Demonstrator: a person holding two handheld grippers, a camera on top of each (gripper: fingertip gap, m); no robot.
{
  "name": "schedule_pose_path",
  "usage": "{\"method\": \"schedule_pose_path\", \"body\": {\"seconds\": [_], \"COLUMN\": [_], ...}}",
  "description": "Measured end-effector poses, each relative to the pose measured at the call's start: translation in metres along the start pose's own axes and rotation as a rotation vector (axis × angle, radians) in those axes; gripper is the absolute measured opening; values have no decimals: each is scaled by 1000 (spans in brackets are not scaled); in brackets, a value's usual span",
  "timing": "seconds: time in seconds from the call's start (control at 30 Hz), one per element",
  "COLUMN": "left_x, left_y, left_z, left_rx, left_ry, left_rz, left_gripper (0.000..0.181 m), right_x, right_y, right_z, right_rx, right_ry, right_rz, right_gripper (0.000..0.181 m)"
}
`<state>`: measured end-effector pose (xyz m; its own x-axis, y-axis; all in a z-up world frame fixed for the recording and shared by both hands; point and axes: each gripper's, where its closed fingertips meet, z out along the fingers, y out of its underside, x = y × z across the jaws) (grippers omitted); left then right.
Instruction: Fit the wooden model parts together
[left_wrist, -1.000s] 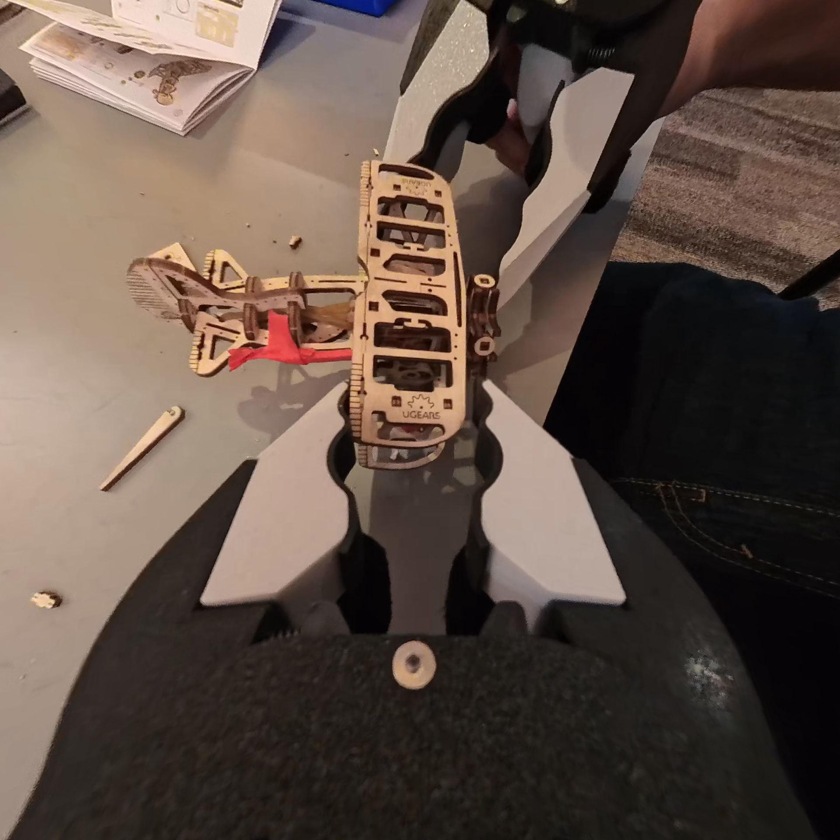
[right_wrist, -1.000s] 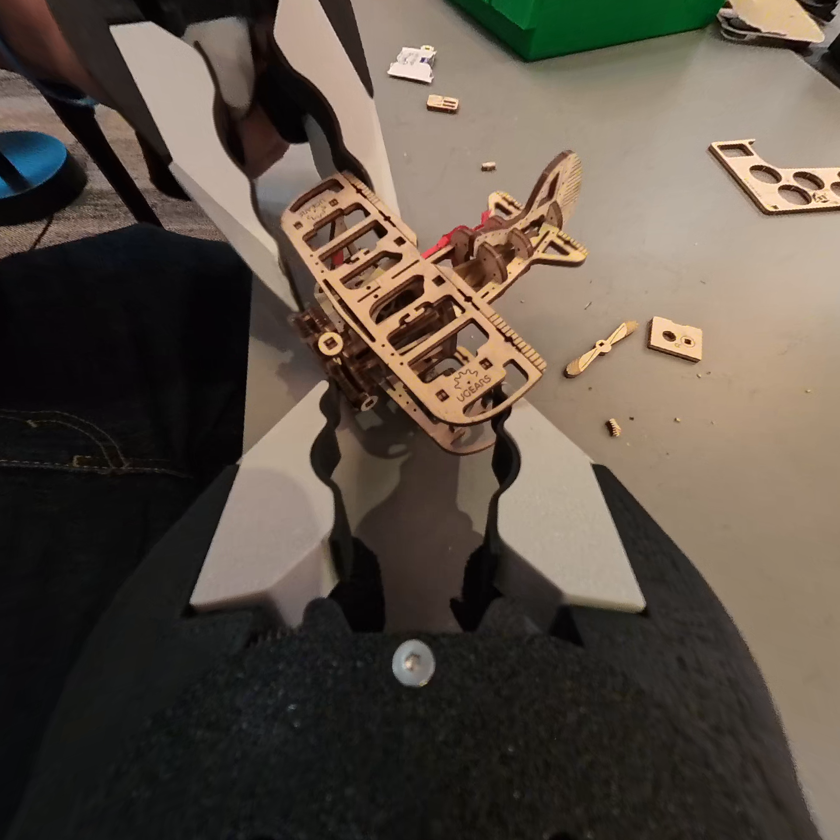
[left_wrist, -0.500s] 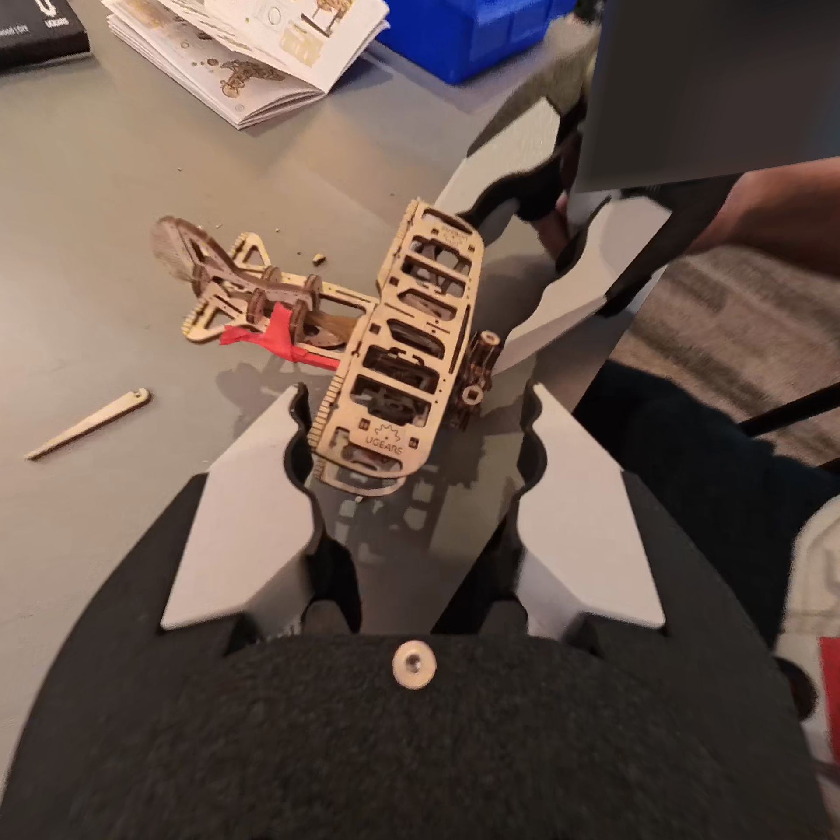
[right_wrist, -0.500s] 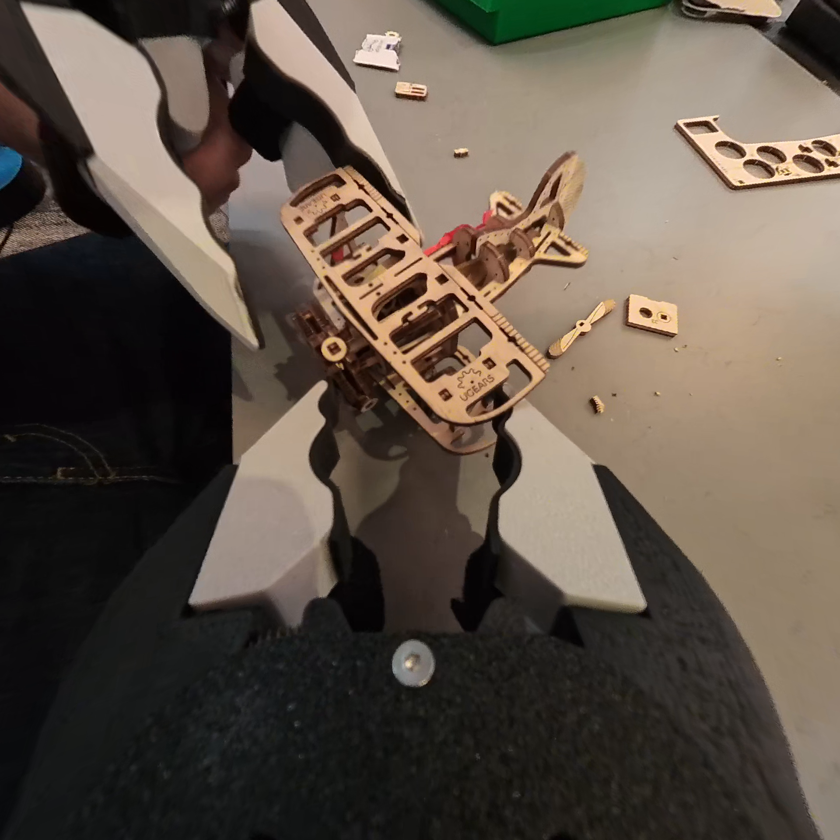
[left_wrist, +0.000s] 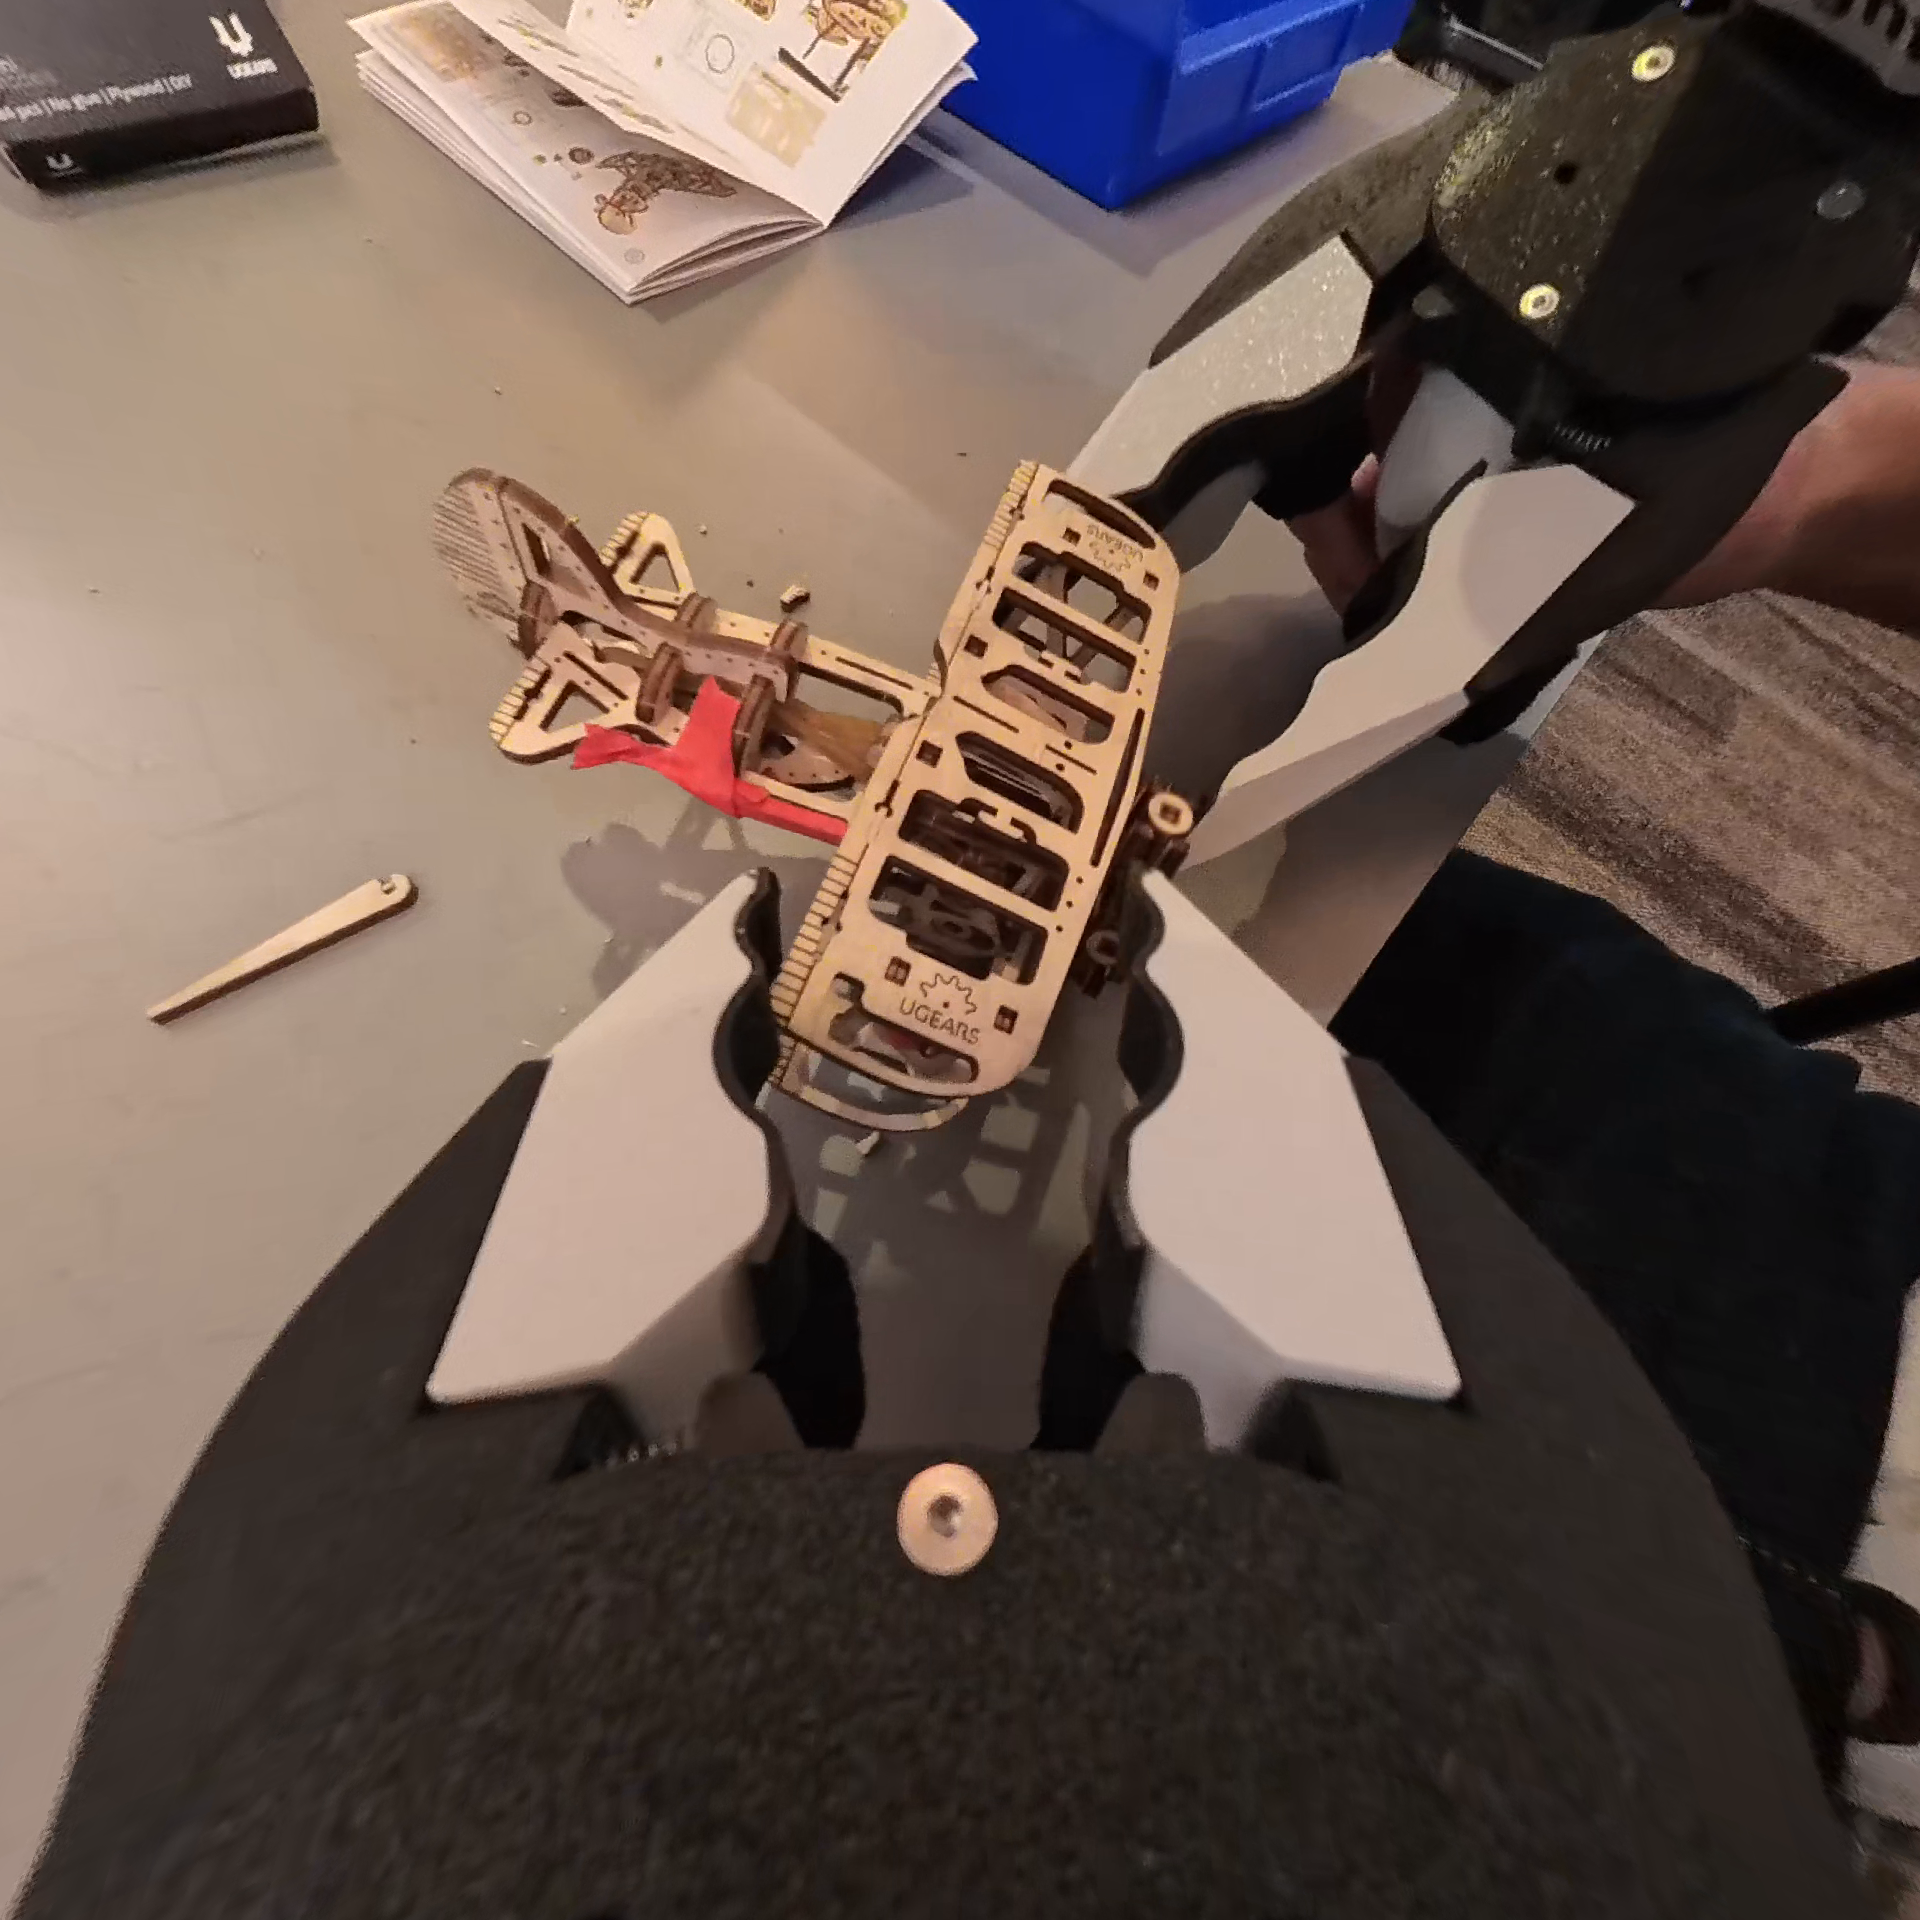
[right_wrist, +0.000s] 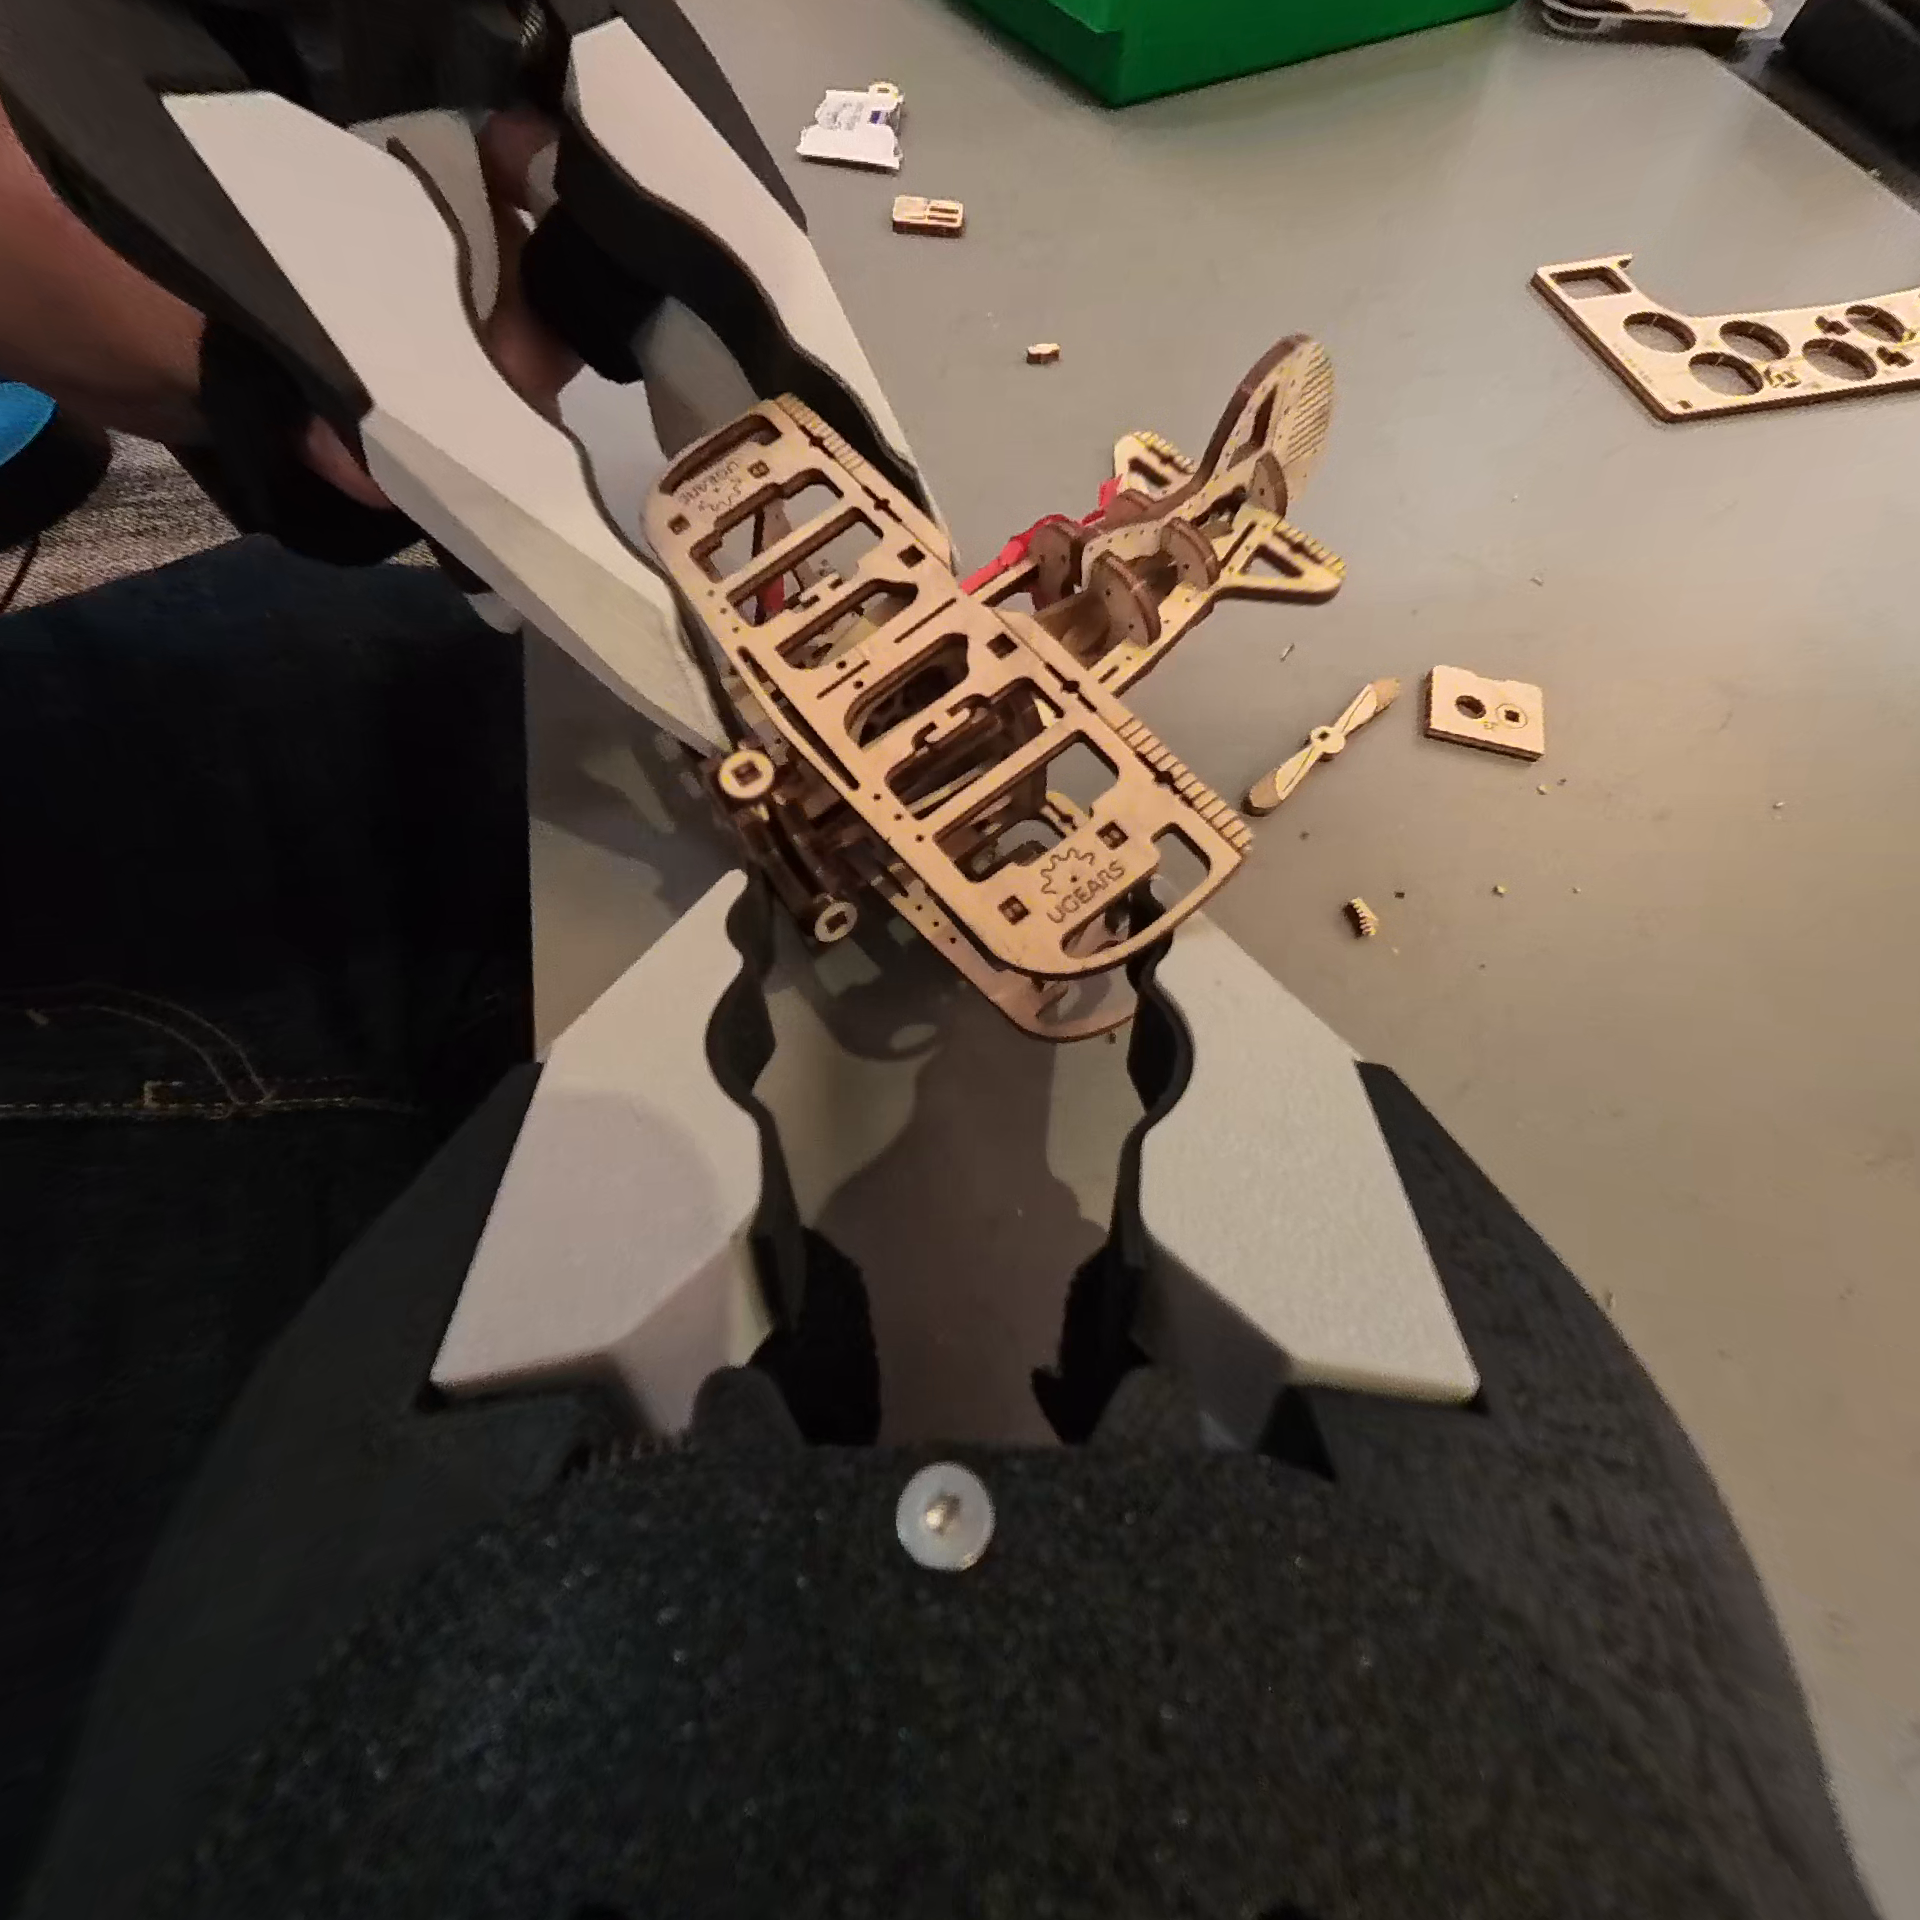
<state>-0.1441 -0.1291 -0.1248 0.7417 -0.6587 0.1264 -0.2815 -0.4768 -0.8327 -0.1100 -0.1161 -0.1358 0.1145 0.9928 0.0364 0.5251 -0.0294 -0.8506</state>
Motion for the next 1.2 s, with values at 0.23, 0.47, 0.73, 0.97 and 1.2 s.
{"method": "schedule_pose_path", "body": {"seconds": [0.23, 0.47, 0.73, 0.97, 1.2], "left_x": [0, 1, -2, 3, -1], "left_y": [-1, 0, 9, 2, -3], "left_z": [1, 0, 4, 2, 1], "left_rx": [7, 3, -50, -5, 25], "left_ry": [33, 26, -13, 17, 81], "left_rz": [53, 132, 223, 163, 6], "left_gripper": [71, 79, 91, 79, 60], "right_x": [1, 2, 3, 5, 4], "right_y": [0, -1, -3, 2, 0], "right_z": [1, 3, 2, 1, 0], "right_rx": [12, 11, 17, 3, 6], "right_ry": [-12, -15, -12, 26, 17], "right_rz": [26, 54, 72, 8, 5], "right_gripper": [66, 67, 66, 66, 66]}}
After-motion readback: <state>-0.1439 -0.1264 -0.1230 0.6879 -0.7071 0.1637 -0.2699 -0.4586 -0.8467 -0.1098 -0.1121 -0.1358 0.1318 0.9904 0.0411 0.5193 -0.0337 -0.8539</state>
